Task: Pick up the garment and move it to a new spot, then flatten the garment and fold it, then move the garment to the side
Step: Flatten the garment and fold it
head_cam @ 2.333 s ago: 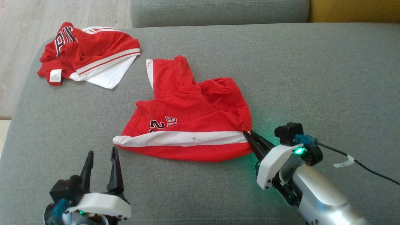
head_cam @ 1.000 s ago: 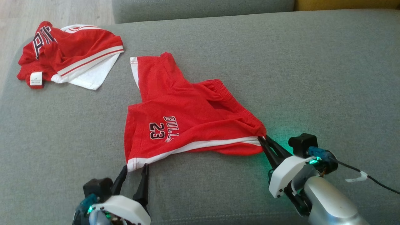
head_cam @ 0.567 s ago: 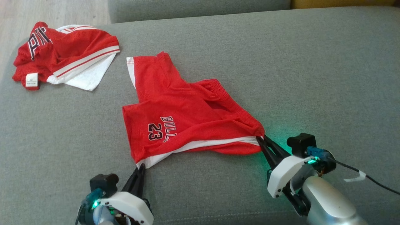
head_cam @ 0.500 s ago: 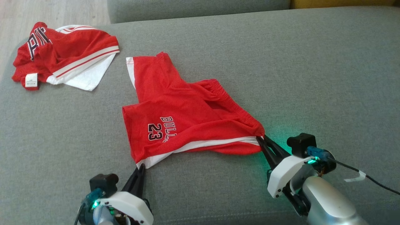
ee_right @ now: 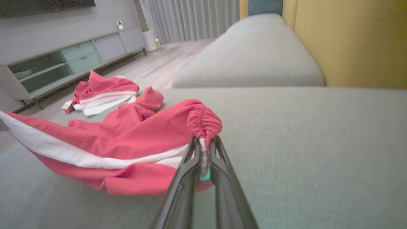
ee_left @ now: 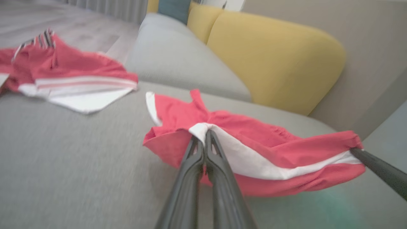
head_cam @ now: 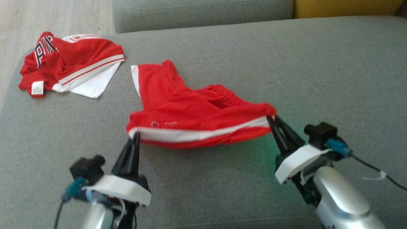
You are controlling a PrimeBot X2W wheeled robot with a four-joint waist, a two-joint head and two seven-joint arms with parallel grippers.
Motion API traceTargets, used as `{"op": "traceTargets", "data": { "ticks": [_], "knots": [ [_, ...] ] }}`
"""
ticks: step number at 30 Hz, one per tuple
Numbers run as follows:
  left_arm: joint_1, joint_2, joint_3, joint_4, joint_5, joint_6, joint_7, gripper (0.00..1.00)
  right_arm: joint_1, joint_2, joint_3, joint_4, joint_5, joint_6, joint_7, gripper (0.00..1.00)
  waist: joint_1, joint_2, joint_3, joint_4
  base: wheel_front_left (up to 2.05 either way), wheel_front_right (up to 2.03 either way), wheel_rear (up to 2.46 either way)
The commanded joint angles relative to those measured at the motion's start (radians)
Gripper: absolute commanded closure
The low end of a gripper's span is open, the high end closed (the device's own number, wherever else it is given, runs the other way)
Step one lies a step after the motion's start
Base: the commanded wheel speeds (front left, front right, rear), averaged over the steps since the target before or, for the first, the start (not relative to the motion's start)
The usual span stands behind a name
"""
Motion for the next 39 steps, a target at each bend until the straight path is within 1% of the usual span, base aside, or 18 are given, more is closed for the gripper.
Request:
{"op": "traceTargets", "data": {
  "ticks": [1,5,8,16,20,23,26,30,34,35,39],
  "knots": [
    [-0.051,0.018,0.038,-0.054,-0.006,-0.01,-0.012,1.0,-0.038,-0.007,0.0,-0.047,-0.011,0.008,-0.016,1.0,0.0,0.0,-0.009,-0.001,0.0,0.0,0.0],
    [-0.065,0.038,0.054,-0.213,-0.012,-0.013,-0.011,1.0,-0.046,-0.027,-0.051,-0.176,-0.038,0.008,-0.021,1.0,0.0,0.0,-0.036,-0.007,0.0,0.0,0.0],
    [-0.079,0.055,0.064,-0.337,-0.015,-0.007,0.01,1.0,-0.038,-0.042,-0.092,-0.293,-0.066,0.008,-0.006,1.0,0.0,0.0,-0.055,-0.012,0.0,0.0,0.0],
    [-0.154,0.127,0.072,-0.642,0.029,0.007,0.121,1.0,0.01,-0.066,-0.19,-0.653,-0.132,0.008,0.111,1.0,0.0,0.0,-0.08,-0.035,0.0,0.0,0.0],
    [-0.212,0.15,0.07,-0.746,0.04,0.01,0.185,1.0,0.031,-0.075,-0.222,-0.803,-0.148,0.008,0.176,1.0,0.0,0.0,-0.072,-0.05,0.0,0.0,0.0],
    [-0.26,0.168,0.072,-0.767,0.042,0.009,0.231,1.0,0.034,-0.078,-0.234,-0.867,-0.146,0.008,0.224,1.0,0.0,0.0,-0.052,-0.062,0.0,0.0,0.0],
    [-0.307,0.179,0.064,-0.727,0.02,-0.001,0.276,1.0,0.018,-0.074,-0.229,-0.867,-0.125,0.008,0.263,1.0,0.0,0.0,-0.016,-0.072,0.0,0.0,0.0],
    [-0.403,0.201,0.058,-0.613,-0.011,-0.02,0.313,1.0,-0.078,-0.073,-0.178,-0.788,-0.084,0.008,0.291,1.0,0.0,0.0,0.051,-0.086,0.0,0.0,0.0],
    [-0.564,0.228,0.054,-0.469,-0.012,-0.035,0.32,1.0,-0.267,-0.067,-0.113,-0.632,-0.08,0.008,0.269,1.0,0.0,0.0,0.13,-0.095,0.0,0.0,0.0],
    [-0.564,0.228,0.054,-0.469,-0.012,-0.035,0.32,1.0,-0.267,-0.067,-0.113,-0.632,-0.08,0.008,0.269,1.0,0.0,0.0,0.13,-0.095,0.0,0.0,0.0],
    [-0.771,0.239,0.037,-0.297,0.018,-0.044,0.281,1.0,-0.488,-0.027,-0.082,-0.422,-0.107,0.008,0.189,1.0,0.0,0.0,0.199,-0.085,0.0,0.0,0.0]
  ]
}}
